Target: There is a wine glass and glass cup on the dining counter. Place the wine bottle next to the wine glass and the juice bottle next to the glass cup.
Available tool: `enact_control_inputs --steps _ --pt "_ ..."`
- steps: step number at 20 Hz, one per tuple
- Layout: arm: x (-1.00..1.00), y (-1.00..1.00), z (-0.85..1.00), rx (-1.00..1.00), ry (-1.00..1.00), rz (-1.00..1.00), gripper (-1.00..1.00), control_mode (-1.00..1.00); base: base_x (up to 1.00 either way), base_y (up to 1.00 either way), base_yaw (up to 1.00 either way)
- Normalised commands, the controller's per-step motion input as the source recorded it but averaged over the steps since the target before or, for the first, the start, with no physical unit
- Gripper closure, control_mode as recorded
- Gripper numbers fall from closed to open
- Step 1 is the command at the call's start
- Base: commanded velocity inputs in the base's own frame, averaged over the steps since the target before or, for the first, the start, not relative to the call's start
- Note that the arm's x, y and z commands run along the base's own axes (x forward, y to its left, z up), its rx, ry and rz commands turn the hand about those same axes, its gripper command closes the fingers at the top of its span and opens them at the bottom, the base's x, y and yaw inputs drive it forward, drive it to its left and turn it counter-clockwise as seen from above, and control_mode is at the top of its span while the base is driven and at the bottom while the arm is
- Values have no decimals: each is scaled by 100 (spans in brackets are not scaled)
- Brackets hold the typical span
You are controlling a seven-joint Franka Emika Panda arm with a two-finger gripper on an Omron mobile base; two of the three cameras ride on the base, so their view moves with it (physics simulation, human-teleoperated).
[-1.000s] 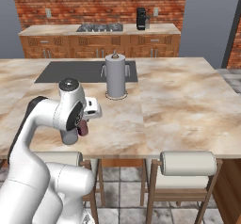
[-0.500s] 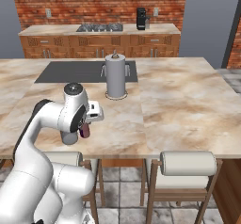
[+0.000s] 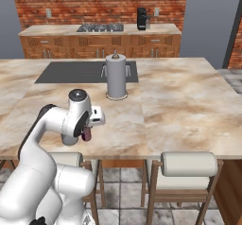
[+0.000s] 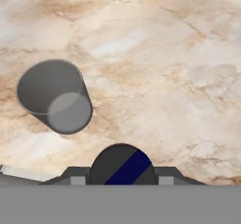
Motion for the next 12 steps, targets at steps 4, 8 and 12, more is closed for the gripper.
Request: enact_control_inputs --steps 4,8,12 --pt "12 0 -24 0 0 0 100 -100 0 0 0" --pt "12 0 -24 2 0 0 100 -100 0 0 0" --pt "10 0 -25 3 0 0 100 -100 0 0 0"
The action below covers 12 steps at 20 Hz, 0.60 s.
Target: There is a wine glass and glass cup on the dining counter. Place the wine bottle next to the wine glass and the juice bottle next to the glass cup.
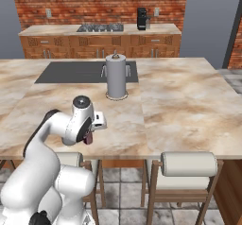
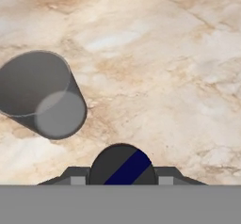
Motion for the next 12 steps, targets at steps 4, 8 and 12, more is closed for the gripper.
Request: enact_control_inputs --steps 4,8,12 --pt "8 1 -22 1 0 0 100 -100 0 0 0" --pt "8 1 -23 0 0 0 100 -100 0 0 0" --pt "13 2 -19 0 -1 0 100 -100 0 0 0"
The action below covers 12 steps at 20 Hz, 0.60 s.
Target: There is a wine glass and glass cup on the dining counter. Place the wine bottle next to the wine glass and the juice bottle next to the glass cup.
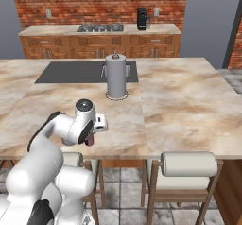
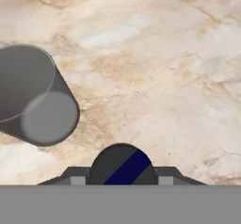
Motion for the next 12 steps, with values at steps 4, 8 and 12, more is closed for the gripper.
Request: enact_control_inputs --steps 4,8,12 --pt "15 5 -16 0 -4 0 100 -100 0 0 0" --pt "1 2 -23 0 -5 0 100 -100 0 0 0" --pt "1 3 -28 0 -5 0 100 -100 0 0 0"
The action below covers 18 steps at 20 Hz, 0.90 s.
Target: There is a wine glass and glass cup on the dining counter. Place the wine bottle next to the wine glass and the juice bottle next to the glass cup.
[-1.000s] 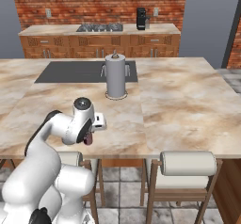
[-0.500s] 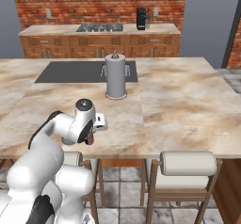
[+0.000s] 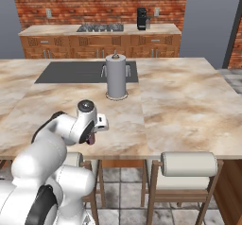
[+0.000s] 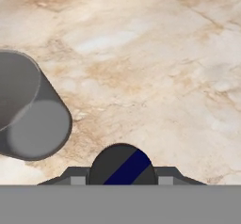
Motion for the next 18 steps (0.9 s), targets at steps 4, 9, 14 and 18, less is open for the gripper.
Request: enact_control_inputs --steps 4,9,14,18 --pt "0 1 -26 0 -3 0 100 -100 0 0 0" --pt "0 0 -24 0 -3 0 100 -100 0 0 0" --pt "0 0 -25 0 -1 0 100 -100 0 0 0" --pt "0 0 -24 0 -1 0 100 -100 0 0 0"
